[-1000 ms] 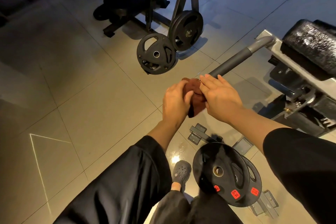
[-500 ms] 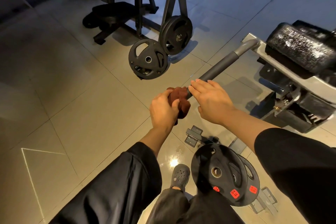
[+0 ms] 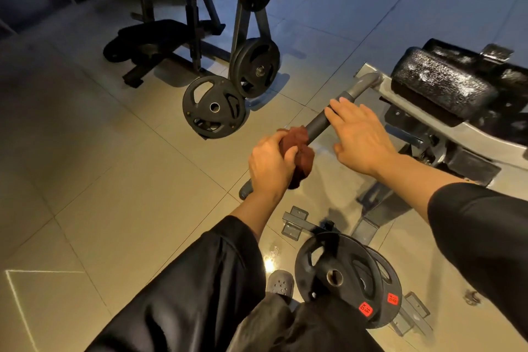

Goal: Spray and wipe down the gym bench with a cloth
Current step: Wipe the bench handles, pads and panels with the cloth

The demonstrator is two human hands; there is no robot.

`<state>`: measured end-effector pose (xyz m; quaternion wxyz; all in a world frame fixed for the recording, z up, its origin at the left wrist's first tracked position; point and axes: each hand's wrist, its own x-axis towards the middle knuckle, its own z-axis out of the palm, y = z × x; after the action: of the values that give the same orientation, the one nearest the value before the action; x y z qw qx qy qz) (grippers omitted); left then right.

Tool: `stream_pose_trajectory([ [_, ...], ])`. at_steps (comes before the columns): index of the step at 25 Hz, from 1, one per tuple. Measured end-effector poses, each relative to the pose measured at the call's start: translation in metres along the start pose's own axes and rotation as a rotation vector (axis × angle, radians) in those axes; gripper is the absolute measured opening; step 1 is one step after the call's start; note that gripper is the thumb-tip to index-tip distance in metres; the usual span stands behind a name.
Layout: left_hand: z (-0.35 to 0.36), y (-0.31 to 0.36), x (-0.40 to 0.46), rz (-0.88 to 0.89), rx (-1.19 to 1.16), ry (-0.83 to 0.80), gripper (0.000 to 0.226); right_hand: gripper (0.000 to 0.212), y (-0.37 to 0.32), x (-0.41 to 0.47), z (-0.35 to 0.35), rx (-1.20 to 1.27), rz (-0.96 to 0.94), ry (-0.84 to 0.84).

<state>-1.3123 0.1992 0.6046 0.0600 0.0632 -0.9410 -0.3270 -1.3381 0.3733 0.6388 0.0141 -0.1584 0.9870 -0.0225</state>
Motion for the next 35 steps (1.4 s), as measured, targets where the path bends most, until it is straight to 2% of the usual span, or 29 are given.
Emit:
stream_pose_trajectory([
  [4, 0.012, 0.040, 0.035, 0.118, 0.022, -0.026, 0.037, 0.075, 0.013, 0.006, -0.006, 0.046, -0.025, -0.003],
  [10, 0.020, 0.052, 0.053, 0.181, 0.040, -0.038, 0.039, 0.081, 0.027, 0.006, -0.009, 0.210, -0.044, -0.032],
  [12, 0.020, 0.059, 0.060, 0.179, 0.029, -0.057, 0.038, 0.081, 0.029, 0.008, -0.010, 0.194, -0.036, -0.030],
  [18, 0.013, 0.036, 0.042, 0.123, -0.040, -0.103, 0.041, 0.080, 0.013, 0.006, -0.002, 0.069, -0.022, -0.087],
  [22, 0.006, 0.007, 0.013, 0.081, -0.006, -0.055, 0.038, 0.089, 0.002, -0.001, 0.007, 0.014, 0.009, -0.110],
  [25, -0.002, -0.018, -0.010, -0.008, 0.015, -0.034, 0.036, 0.086, -0.009, -0.003, 0.003, -0.031, 0.041, -0.077],
  [30, -0.023, -0.059, -0.048, -0.141, 0.053, 0.009, 0.034, 0.079, -0.059, -0.020, 0.026, -0.137, -0.151, -0.100],
  [33, -0.033, -0.083, -0.065, -0.237, 0.046, -0.006, 0.034, 0.074, -0.066, -0.016, 0.026, -0.165, -0.159, -0.121],
  [35, -0.036, -0.087, -0.066, -0.234, 0.045, -0.012, 0.035, 0.074, -0.063, -0.015, 0.024, -0.181, -0.162, -0.144],
])
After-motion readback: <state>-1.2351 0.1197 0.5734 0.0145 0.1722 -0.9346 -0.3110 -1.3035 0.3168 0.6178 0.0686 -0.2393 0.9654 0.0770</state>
